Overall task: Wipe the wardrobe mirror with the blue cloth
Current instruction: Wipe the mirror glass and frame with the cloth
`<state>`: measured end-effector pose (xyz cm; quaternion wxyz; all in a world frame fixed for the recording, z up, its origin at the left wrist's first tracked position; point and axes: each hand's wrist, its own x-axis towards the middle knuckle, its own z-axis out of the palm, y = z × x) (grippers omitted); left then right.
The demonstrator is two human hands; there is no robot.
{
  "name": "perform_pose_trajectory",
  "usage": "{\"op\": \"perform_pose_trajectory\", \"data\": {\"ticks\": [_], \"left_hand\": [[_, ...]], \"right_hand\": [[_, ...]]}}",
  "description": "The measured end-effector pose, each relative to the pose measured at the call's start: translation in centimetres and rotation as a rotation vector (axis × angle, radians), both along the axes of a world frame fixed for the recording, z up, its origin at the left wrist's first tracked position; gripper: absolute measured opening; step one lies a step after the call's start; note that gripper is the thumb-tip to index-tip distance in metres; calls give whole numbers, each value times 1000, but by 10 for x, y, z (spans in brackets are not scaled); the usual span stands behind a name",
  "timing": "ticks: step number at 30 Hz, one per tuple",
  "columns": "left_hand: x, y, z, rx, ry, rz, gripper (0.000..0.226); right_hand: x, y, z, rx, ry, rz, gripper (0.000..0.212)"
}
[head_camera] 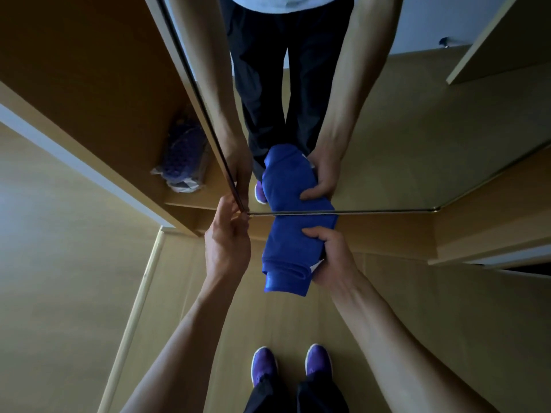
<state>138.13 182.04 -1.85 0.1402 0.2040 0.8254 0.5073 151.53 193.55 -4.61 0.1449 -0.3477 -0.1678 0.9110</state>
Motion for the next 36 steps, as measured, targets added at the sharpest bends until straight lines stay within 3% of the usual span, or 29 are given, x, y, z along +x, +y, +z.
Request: {"op": "perform_pose_trajectory", "data": {"ticks": [7, 14, 21, 23, 26, 29, 33, 36], "left_hand": [[1, -4, 7, -111, 69, -14, 26], [2, -5, 9, -143, 155, -71, 36], [1, -5, 7, -102, 117, -63, 38], [0, -4, 6, -81, 61, -65, 42], [-10, -4, 3, -121, -4, -39, 30], [-21, -8, 3, -116, -9, -112, 16], [-31, -13, 5, -151, 88, -249, 25], [-31, -13, 0, -128, 107, -237, 24]], "right_hand": [[-40, -39, 15, 34, -11, 60, 30], [11, -6, 22, 61, -61, -79, 46], [34, 5, 24, 14, -55, -337, 11], [13, -9, 24, 15, -70, -276, 21], [-27, -36, 30, 7, -113, -95, 40], [-41, -45, 36, 16, -109, -24, 32], [-8, -18, 45, 15, -65, -64, 38], [29, 11, 55, 88, -97, -196, 30]]}}
